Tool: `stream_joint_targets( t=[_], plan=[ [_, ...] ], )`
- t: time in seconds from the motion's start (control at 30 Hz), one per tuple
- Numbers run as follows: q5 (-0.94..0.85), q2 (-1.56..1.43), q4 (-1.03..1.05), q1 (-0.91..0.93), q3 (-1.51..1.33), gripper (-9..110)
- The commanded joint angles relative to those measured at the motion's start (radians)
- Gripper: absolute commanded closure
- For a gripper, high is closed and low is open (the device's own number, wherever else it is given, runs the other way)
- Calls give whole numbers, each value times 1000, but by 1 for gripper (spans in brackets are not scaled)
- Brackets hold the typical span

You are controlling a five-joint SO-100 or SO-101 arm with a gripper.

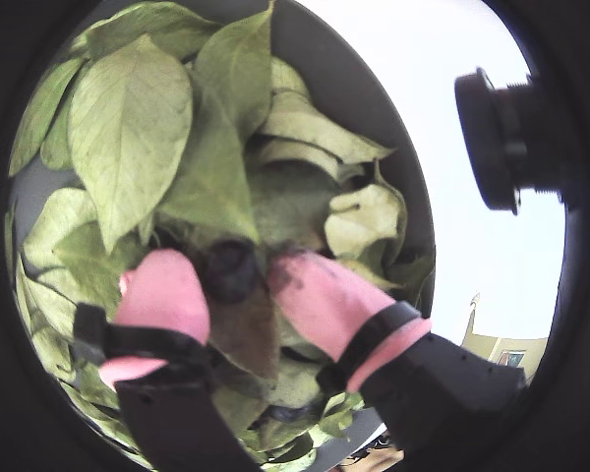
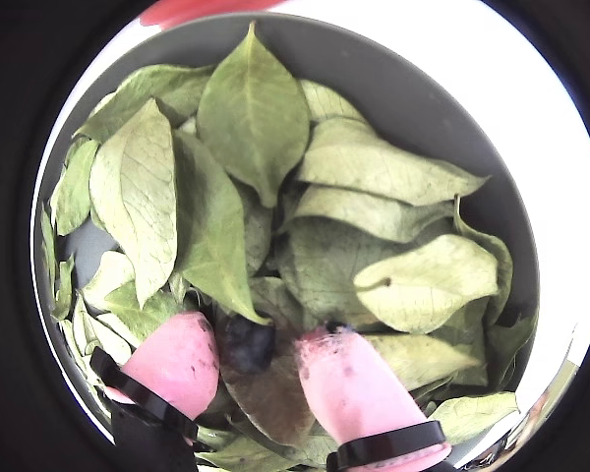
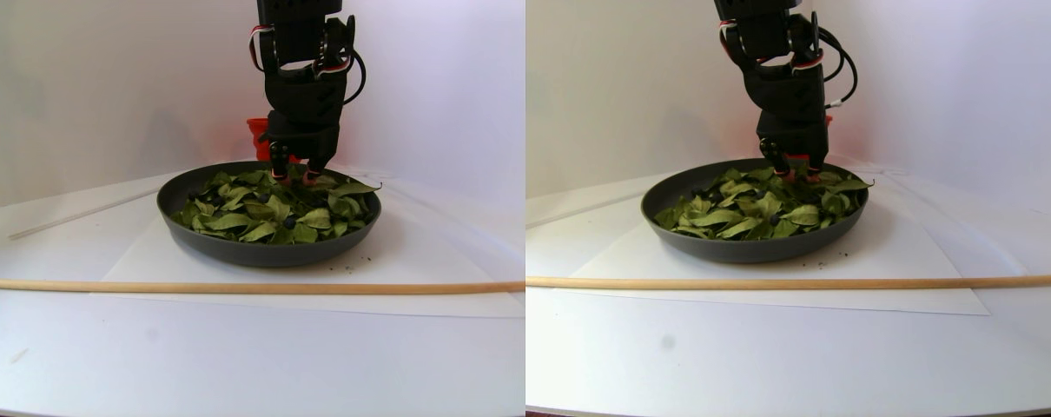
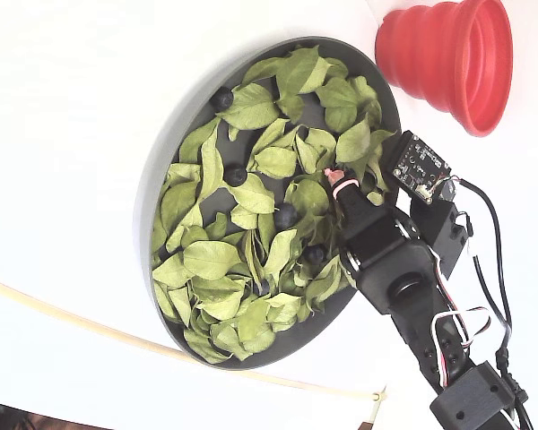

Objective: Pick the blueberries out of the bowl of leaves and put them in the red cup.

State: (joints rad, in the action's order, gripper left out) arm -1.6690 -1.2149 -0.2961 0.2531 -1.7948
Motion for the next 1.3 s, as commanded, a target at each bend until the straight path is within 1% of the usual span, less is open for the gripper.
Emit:
stream_joint_targets(
  t=[0.0,0.8,1.27],
  plan=[
    [2,-9,-23,15,5,87],
    [-3,25,-29,14,67,92],
    [-20,-44,14,3,58,94]
  ],
)
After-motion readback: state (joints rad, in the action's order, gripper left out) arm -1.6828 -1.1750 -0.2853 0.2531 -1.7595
